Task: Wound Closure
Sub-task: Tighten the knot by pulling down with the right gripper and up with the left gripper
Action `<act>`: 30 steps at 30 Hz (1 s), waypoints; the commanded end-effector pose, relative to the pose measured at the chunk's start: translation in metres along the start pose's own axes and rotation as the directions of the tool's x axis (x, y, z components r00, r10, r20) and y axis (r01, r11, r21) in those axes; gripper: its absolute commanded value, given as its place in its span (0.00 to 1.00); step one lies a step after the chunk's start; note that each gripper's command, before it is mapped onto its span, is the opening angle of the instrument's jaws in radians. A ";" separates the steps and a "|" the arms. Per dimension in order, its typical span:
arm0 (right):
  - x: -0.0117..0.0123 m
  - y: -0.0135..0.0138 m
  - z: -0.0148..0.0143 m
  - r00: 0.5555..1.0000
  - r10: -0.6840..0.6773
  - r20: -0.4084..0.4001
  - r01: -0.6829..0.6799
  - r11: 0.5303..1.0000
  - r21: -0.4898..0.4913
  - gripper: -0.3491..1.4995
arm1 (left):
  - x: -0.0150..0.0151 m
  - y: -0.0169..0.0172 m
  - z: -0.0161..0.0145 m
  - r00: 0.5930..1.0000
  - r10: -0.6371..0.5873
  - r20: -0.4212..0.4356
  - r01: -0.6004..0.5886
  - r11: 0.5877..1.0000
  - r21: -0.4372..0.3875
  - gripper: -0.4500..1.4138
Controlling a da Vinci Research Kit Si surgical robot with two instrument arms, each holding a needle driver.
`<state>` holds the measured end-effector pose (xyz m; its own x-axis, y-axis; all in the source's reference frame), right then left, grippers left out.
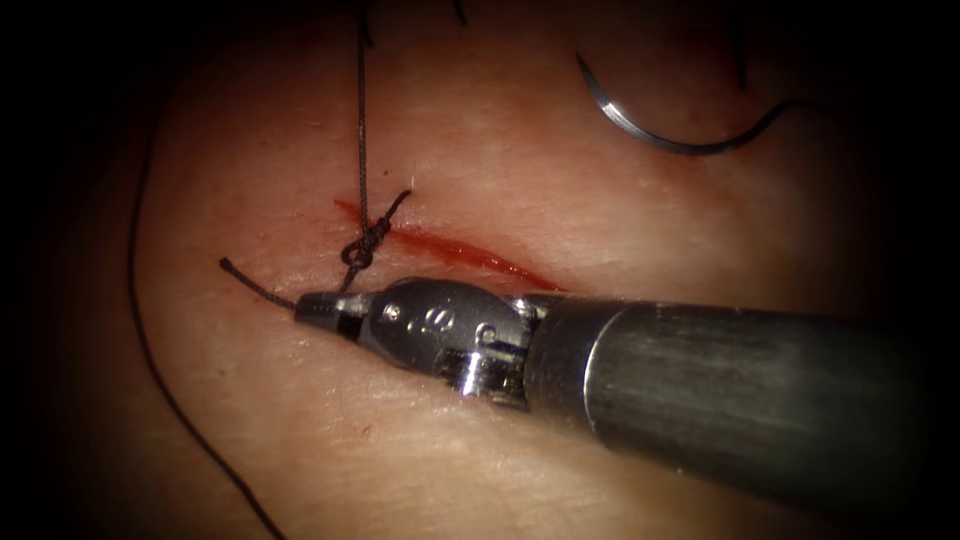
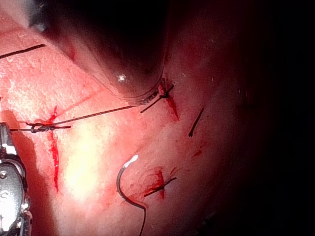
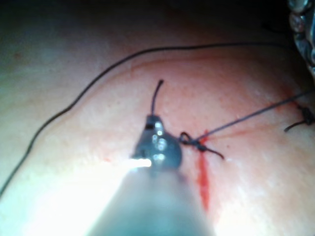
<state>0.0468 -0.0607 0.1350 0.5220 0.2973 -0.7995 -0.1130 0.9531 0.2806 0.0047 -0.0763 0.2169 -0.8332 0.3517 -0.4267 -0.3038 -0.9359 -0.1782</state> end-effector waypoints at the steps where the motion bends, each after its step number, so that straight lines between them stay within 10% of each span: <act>1: -0.0004 -0.0007 0.0013 1.000 -0.004 -0.001 0.004 1.000 0.003 0.00 | 0.0002 -0.0002 0.0007 1.000 -0.007 -0.010 0.007 1.000 0.006 0.00; 30: -0.0002 -0.0065 0.0036 0.999 -0.054 0.005 0.054 0.997 0.050 0.00 | 0.0013 -0.0052 0.0022 0.997 -0.047 -0.056 0.051 0.997 0.066 0.00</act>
<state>0.0497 -0.0667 0.1348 0.5321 0.2458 -0.8102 -0.0455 0.9638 0.2626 0.0046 -0.0710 0.2185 -0.7906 0.3965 -0.4666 -0.3765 -0.9157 -0.1403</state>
